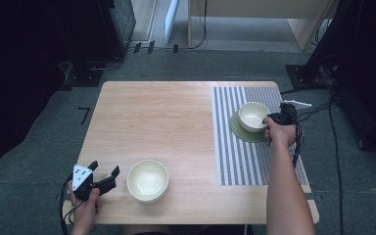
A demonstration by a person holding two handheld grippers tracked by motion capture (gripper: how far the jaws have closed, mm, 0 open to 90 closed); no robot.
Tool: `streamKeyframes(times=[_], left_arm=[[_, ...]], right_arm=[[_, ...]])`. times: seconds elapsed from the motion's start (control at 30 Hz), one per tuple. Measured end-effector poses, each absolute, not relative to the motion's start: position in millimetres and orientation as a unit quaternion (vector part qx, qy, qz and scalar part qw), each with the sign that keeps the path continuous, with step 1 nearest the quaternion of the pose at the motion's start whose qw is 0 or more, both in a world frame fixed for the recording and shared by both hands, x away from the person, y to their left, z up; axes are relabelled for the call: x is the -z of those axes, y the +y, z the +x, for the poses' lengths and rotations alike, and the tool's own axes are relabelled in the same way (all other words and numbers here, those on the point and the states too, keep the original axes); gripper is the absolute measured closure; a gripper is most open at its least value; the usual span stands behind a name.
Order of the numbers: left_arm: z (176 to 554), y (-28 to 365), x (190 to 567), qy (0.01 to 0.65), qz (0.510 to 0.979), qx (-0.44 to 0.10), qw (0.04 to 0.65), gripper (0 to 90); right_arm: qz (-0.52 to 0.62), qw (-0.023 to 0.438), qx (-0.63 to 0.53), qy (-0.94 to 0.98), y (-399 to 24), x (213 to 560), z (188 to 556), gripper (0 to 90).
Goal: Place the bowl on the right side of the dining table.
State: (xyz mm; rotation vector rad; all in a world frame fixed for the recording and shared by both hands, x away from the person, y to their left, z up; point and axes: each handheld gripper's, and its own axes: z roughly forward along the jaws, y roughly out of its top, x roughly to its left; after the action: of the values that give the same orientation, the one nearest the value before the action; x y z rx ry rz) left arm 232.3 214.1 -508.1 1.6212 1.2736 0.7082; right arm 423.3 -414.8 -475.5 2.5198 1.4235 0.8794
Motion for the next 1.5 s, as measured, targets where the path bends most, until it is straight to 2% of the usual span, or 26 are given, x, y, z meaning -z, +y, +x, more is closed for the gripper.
streamKeyframes(times=[0.03,0.07,0.27,0.5,0.93,1.1,1.17,1.5], left_arm=[[232,214,508,0.518,0.659,-0.288,0.462,13.3],[232,214,508,0.518,0.659,-0.288,0.462,13.3],[232,214,508,0.518,0.659,-0.288,0.462,13.3],[233,214,508,0.519,0.659,-0.288,0.462,13.3],[233,214,508,0.519,0.659,-0.288,0.462,13.3],[233,214,508,0.519,0.658,-0.289,0.462,13.3],[233,214,508,0.519,0.659,-0.289,0.462,13.3],[233,213,508,0.519,0.660,-0.290,0.460,13.3]], right_arm=[[0.830,0.059,-0.296,0.470,-417,476,421,69.2],[0.830,0.059,-0.296,0.470,-417,476,421,69.2],[0.805,0.044,-0.338,0.485,-420,479,417,50.0],[0.790,0.068,-0.342,0.504,-418,476,412,34.2],[0.766,0.090,-0.360,0.525,-412,472,399,28.9],[0.750,0.119,-0.363,0.540,-410,473,392,24.4],[0.742,0.126,-0.366,0.547,-408,474,390,19.5],[0.716,0.175,-0.376,0.561,-402,472,375,11.5]])
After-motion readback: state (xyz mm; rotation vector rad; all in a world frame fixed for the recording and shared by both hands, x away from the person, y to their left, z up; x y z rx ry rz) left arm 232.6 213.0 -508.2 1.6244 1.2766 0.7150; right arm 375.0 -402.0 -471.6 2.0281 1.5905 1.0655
